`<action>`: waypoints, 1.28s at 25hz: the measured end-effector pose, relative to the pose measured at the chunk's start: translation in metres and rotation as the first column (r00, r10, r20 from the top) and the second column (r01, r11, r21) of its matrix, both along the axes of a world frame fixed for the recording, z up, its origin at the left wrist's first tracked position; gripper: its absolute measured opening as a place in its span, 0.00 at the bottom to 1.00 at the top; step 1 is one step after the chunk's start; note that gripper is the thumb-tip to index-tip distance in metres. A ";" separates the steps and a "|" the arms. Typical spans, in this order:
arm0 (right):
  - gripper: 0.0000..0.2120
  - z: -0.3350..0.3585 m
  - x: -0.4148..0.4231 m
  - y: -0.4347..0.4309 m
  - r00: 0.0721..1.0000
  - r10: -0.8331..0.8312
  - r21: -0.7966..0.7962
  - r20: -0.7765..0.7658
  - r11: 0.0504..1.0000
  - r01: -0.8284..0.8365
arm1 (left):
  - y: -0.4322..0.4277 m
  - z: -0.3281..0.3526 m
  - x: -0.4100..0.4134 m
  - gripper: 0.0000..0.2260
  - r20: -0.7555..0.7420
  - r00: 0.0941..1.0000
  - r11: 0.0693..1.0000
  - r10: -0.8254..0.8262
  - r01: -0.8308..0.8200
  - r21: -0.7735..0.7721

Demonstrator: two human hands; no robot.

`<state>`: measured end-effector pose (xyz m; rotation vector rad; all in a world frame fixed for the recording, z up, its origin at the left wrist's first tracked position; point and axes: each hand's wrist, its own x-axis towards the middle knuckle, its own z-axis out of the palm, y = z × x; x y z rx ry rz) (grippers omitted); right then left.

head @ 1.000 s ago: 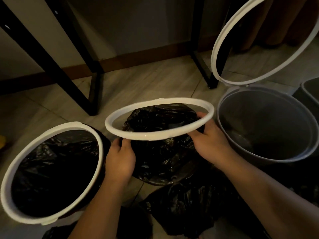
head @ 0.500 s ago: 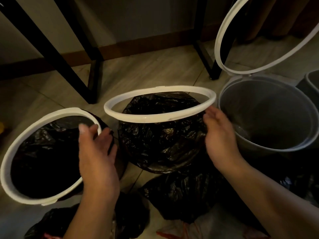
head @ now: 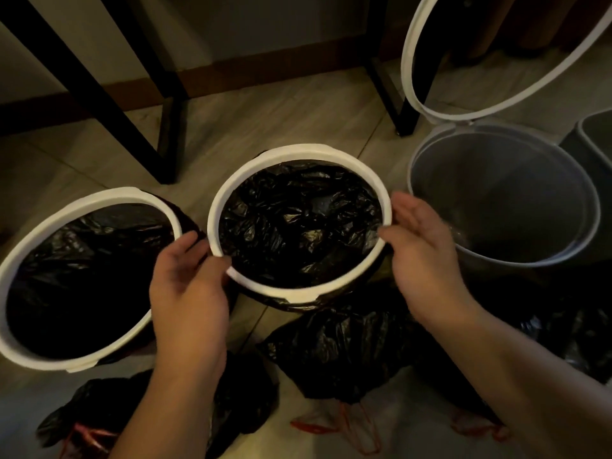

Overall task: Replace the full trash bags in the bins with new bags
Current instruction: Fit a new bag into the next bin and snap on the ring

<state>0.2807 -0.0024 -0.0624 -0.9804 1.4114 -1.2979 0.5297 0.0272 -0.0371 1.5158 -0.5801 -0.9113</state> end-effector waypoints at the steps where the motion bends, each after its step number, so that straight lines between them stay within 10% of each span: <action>1: 0.24 -0.006 0.001 0.005 0.999 0.014 0.015 -0.031 1.000 -0.014 | 0.004 -0.008 -0.001 0.17 0.047 0.999 1.000 -0.008 0.008 0.011; 25: 0.21 -0.029 0.026 0.024 0.871 -0.124 -0.267 -0.475 0.964 -0.008 | 0.026 -0.049 -0.020 0.22 0.460 0.881 0.993 -0.114 0.096 0.062; 29: 0.13 0.023 0.032 -0.019 0.704 -0.115 -0.425 -0.701 0.860 -0.283 | 0.006 -0.034 -0.002 0.31 0.571 0.799 0.980 -0.189 0.192 0.057; 32: 0.20 0.056 0.081 -0.082 0.237 0.482 0.297 -0.844 0.786 -0.542 | 0.002 -0.028 0.004 0.50 0.649 0.634 0.899 -0.422 0.386 0.208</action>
